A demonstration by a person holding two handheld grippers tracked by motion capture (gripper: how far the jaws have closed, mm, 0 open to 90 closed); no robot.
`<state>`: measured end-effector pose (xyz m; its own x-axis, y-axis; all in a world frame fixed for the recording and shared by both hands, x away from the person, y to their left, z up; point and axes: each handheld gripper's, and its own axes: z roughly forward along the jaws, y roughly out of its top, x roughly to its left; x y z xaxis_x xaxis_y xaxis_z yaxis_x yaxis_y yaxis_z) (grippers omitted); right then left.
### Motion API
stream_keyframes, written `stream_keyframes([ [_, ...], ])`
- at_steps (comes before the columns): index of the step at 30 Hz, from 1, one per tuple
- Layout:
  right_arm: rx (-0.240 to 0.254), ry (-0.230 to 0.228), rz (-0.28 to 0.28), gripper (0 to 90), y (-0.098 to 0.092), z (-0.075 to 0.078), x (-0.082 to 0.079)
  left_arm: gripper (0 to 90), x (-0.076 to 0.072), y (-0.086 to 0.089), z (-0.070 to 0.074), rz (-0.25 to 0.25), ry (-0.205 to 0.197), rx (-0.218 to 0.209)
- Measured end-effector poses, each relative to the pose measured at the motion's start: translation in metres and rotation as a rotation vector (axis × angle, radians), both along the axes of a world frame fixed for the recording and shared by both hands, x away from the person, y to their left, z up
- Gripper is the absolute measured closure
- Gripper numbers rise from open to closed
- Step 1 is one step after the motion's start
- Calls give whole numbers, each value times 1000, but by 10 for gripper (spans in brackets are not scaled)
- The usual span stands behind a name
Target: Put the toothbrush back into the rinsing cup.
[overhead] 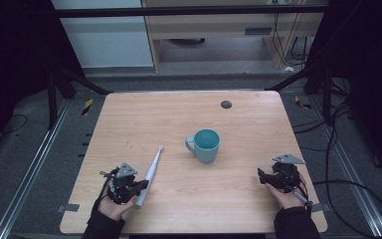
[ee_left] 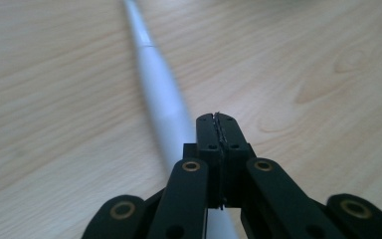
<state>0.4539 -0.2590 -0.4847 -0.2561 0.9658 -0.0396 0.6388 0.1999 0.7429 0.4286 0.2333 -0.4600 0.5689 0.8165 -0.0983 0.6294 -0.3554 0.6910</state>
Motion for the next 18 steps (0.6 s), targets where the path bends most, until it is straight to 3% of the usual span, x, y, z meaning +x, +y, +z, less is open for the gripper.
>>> stream_keyframes([
  [3, 0, 0, 0, 235, 0, 0, 0, 899, 4, 19, -1, 84, 1, 32],
  [4, 0, 0, 0, 236, 0, 0, 0, 899, 4, 19, -1, 84, 1, 32],
  [6, -1, 2, 0, 236, 0, 0, 0, 899, 6, 28, -8, 114, 40, 55],
  [9, -2, 1, 1, 235, 0, 0, 0, 898, 7, 31, -14, 111, 70, 78],
  [18, -1, 1, 0, 236, 0, 0, 0, 897, 4, 30, -18, 86, 83, 89],
])
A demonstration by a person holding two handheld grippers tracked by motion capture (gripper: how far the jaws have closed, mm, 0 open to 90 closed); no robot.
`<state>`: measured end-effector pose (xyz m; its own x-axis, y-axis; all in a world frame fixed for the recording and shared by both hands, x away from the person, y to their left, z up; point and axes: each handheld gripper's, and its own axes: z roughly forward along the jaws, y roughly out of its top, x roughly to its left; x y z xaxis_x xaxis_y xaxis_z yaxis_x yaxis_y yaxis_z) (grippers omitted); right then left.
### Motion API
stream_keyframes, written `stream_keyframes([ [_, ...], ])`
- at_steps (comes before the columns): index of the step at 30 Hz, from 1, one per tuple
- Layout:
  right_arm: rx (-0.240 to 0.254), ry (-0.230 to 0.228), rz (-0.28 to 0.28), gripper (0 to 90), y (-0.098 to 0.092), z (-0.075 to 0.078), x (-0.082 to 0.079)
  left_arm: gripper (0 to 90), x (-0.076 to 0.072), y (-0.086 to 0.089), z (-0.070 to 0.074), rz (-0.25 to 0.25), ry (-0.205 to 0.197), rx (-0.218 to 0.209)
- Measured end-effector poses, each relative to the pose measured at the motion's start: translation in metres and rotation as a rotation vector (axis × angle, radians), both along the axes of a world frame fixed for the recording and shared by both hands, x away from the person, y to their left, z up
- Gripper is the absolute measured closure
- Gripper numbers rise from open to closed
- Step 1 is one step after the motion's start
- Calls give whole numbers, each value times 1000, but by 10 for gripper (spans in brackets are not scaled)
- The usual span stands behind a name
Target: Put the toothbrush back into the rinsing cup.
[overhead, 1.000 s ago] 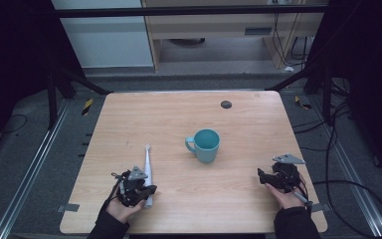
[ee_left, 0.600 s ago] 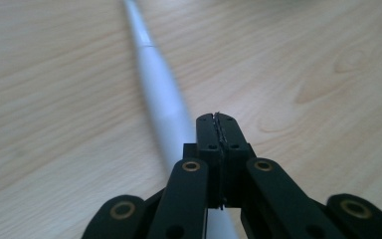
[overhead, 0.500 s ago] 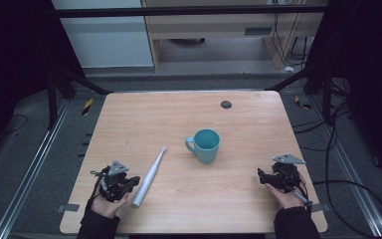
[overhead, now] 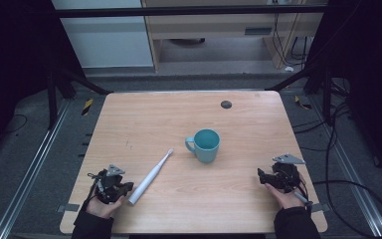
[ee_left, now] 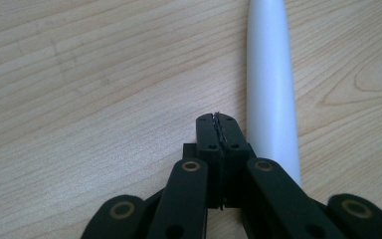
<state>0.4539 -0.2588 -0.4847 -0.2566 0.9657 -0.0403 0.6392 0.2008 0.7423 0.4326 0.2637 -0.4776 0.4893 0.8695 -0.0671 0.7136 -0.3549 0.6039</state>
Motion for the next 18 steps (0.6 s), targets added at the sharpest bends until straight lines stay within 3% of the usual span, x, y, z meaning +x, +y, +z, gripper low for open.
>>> stream_keyframes([
  [18, 1, 2, -3, 236, 0, 0, 0, 895, -5, -3, -1, -21, 12, -13],
])
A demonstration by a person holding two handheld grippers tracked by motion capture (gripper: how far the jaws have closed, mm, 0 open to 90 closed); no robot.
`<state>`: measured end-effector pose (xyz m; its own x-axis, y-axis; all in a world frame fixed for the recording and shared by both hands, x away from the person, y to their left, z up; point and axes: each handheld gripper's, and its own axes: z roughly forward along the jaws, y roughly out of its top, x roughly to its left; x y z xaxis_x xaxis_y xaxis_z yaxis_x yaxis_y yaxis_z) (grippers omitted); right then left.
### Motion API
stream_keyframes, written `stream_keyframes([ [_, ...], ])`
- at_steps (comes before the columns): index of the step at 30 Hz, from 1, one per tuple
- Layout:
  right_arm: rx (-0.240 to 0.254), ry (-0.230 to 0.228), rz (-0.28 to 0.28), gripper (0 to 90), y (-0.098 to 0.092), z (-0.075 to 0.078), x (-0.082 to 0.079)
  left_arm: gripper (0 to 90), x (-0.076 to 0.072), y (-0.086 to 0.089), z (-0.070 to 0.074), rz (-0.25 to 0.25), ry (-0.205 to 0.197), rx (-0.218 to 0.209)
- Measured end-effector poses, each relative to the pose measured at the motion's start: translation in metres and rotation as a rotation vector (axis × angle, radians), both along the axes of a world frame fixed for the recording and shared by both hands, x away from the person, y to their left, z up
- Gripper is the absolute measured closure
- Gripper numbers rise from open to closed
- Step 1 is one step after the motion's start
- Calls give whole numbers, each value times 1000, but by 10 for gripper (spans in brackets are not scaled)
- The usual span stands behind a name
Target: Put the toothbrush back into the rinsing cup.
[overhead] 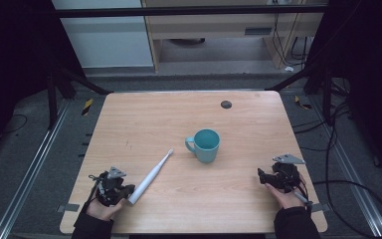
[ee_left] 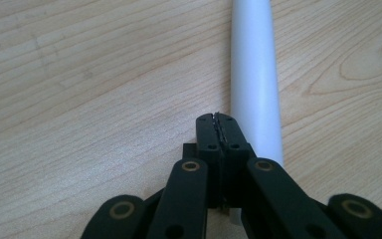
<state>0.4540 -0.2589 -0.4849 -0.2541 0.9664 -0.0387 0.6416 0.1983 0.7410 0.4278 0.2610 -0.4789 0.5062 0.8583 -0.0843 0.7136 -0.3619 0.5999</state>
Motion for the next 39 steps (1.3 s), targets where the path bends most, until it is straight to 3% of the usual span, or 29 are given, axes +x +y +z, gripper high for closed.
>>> stream_keyframes([
  [7, 7, 0, -2, 235, -1, 0, 0, 837, 6, 6, 11, 9, -32, -33],
  [11, 5, -4, 1, 235, -1, 0, -1, 752, 11, 6, 23, 0, -65, -54],
  [16, 1, -4, 2, 234, -1, 0, -1, 634, 18, 1, 31, -43, -70, -53],
  [17, 0, -7, 2, 233, -2, 0, -1, 575, 22, -2, 33, -62, -62, -40],
  [24, -1, -5, -2, 231, -2, 0, 0, 465, 32, -9, 37, -113, -37, -10],
  [28, -5, -3, -2, 230, -1, 0, 0, 440, 36, -15, 37, -150, -20, 22],
  [29, -7, -6, -2, 230, -1, 0, 0, 426, 38, -17, 37, -175, 10, 50],
  [39, -13, -4, -1, 230, 0, 0, 1, 419, 43, -27, 32, -204, 72, 105],
])
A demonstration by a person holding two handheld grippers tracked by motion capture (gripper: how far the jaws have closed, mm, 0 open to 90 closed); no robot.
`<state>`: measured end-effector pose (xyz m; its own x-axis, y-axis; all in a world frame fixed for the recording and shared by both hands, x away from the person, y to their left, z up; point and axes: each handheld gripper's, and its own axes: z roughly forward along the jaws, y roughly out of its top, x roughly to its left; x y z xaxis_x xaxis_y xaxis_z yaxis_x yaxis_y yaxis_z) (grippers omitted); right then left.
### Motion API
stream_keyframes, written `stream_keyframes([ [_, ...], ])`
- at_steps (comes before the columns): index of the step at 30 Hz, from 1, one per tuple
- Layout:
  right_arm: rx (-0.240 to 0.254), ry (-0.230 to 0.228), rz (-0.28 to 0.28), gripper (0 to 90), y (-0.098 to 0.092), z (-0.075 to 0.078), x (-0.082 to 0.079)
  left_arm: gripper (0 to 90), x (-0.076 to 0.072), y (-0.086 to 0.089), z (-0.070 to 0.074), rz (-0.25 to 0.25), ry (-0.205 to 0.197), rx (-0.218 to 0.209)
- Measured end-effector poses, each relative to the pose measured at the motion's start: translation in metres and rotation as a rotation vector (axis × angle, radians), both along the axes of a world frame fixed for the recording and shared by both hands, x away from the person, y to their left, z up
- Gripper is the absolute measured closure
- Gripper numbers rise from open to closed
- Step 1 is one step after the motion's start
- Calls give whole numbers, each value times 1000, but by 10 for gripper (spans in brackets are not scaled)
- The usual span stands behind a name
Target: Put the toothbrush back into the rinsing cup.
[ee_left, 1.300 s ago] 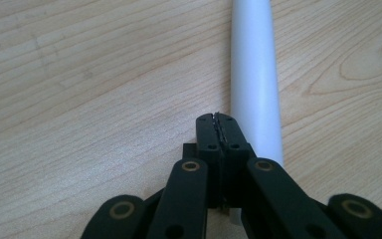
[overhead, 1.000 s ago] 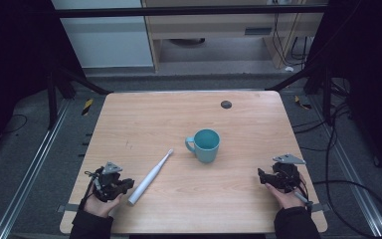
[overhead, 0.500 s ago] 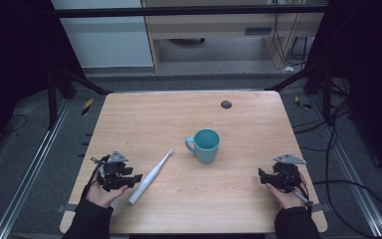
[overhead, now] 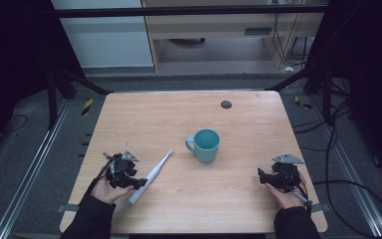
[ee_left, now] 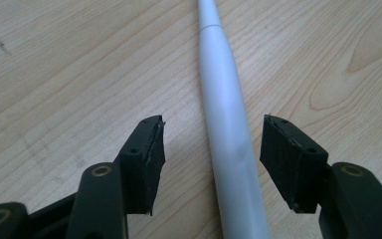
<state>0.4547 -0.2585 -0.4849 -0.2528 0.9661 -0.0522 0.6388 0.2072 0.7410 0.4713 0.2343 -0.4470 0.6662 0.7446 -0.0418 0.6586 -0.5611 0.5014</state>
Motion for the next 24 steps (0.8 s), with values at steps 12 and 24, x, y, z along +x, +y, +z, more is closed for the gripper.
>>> stream_keyframes([
  [12, -5, 4, 1, 231, 0, -1, 1, 481, 4, -13, -11, -56, 71, 83],
  [24, -6, 7, 0, 233, 0, -1, 1, 581, 12, -24, -19, -60, 145, 137],
])
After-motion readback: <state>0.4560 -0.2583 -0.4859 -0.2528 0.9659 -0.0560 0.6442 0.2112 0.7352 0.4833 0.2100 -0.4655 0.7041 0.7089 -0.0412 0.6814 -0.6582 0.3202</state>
